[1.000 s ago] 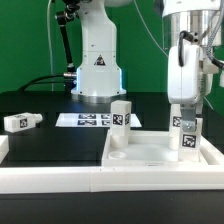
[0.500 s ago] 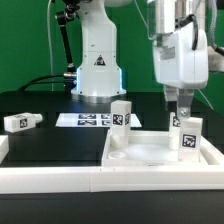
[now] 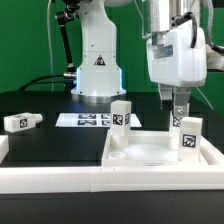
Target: Assemble square table
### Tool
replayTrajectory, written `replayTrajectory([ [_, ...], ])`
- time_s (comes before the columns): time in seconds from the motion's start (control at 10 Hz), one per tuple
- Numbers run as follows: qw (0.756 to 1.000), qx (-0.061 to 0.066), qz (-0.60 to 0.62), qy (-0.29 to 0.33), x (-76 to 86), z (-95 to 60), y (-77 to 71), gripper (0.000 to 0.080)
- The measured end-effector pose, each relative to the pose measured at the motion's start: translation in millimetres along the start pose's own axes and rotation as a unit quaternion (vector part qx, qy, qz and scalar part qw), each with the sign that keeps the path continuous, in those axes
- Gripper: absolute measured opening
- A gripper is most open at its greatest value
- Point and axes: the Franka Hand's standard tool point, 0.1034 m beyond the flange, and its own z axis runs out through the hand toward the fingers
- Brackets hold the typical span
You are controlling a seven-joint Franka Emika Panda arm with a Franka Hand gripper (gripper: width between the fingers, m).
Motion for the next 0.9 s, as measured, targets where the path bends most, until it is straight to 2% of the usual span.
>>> replayTrajectory([
  [0.1, 0.998, 0.005, -0.064, 0.004, 5.1, -0.5, 1.9, 0.0649],
  [0.2, 0.987, 0.010, -0.160, 0.009, 17.9, -1.5, 12.5, 0.0649],
  [0.3, 0.981, 0.008, -0.195, 0.005, 32.1, -3.3, 23.4, 0.0649],
  [0.5, 0.977, 0.006, -0.212, 0.007, 56.1, -7.5, 32.9, 0.0649],
  [0.6, 0.976, 0.005, -0.219, 0.007, 51.2, -5.4, 32.3, 0.0649],
  [0.8, 0.973, 0.004, -0.231, 0.008, 51.6, -4.9, 32.6, 0.0649],
  [0.9, 0.950, 0.001, -0.313, 0.012, 54.3, -5.2, 32.7, 0.0649],
])
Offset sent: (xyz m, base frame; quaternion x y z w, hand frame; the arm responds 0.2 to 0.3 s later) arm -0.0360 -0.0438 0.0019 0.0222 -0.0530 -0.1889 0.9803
